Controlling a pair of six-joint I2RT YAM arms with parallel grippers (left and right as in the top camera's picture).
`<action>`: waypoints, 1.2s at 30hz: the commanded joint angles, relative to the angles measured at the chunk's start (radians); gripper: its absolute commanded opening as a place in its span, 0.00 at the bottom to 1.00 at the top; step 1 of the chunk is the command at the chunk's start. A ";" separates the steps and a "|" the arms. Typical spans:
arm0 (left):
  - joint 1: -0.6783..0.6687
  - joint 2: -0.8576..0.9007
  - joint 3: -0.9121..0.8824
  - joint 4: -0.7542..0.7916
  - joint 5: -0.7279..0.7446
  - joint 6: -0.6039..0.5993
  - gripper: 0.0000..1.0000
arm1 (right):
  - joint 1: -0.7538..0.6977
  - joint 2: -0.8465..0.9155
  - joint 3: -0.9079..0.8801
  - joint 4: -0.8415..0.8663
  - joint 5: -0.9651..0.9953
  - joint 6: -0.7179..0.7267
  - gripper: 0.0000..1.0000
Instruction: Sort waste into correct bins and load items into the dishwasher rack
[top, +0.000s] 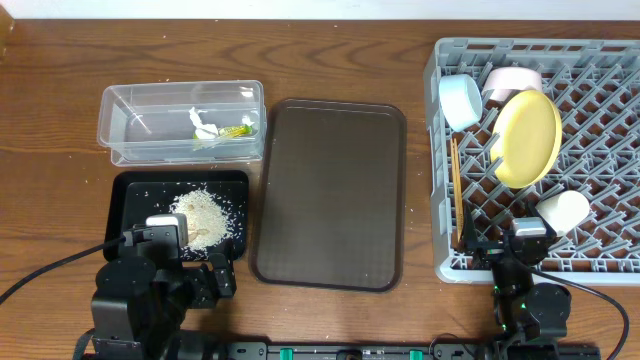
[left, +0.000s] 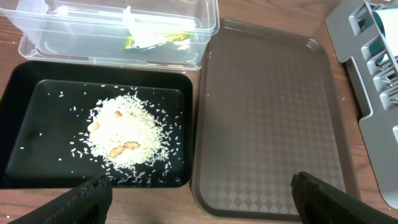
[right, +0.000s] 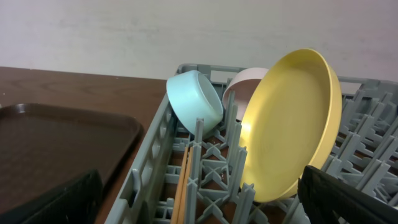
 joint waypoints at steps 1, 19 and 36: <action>-0.003 -0.005 -0.002 0.001 -0.005 0.012 0.95 | 0.019 -0.006 -0.004 -0.002 0.010 -0.012 0.99; 0.101 -0.373 -0.451 0.383 -0.046 0.195 0.95 | 0.019 -0.006 -0.004 -0.002 0.010 -0.012 0.99; 0.105 -0.447 -0.869 1.046 -0.031 0.185 0.95 | 0.019 -0.006 -0.004 -0.002 0.010 -0.012 0.99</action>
